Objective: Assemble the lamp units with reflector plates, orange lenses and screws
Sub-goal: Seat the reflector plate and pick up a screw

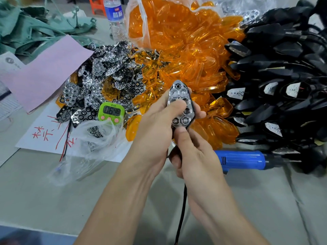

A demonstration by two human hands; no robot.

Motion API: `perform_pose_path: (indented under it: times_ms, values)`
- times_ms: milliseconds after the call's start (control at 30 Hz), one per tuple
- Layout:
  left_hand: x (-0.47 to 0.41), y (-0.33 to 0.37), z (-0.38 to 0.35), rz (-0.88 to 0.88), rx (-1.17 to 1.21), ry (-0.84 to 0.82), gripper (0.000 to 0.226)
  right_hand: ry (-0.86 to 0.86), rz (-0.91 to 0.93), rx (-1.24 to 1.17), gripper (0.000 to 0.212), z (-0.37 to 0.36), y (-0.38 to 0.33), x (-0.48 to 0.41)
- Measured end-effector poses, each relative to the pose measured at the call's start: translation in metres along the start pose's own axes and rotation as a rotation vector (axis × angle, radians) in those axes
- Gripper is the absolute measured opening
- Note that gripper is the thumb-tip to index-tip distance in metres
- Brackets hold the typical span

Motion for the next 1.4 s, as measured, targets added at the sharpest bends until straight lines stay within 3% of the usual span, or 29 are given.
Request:
perform_pose_path:
  times_ms: [367,600,900,1033,1133,1300,1400]
  values:
    - [-0.016,0.022,-0.001,-0.042,-0.044,-0.114,0.037,0.044,0.089,0.016,0.029,0.003,-0.005,0.004]
    - [-0.018,0.031,0.003,-0.098,-0.089,-0.181,0.027,0.063,0.057,0.037,0.035,0.002,0.003,0.007]
    - [-0.016,0.047,0.004,-0.322,-0.556,-0.236,0.042,0.070,0.083,0.054,0.038,0.008,0.004,0.000]
    - [-0.011,0.057,0.010,-0.467,-0.791,-0.110,0.039,0.078,0.110,0.127,0.036,0.008,0.003,-0.011]
    - [-0.007,0.058,0.017,-0.487,-0.603,0.003,0.032,0.073,0.136,0.161,0.036,0.011,0.000,-0.015]
    - [-0.007,0.054,0.050,-0.382,0.170,0.301,0.015,0.057,0.177,0.235,0.036,0.008,-0.007,-0.013]
    - [-0.010,0.054,0.059,-0.260,0.278,0.338,0.017,0.024,0.144,0.199,0.035,0.007,-0.007,-0.011]
Point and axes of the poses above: each hand's wrist, its own x-axis away from the middle knuckle, its own z-axis out of the back of the hand, y = z × x, the point moved 7 cm from there along -x, towards the middle knuckle, and after that the axes turned 13 degrees about -z, right-handed, at the moved point
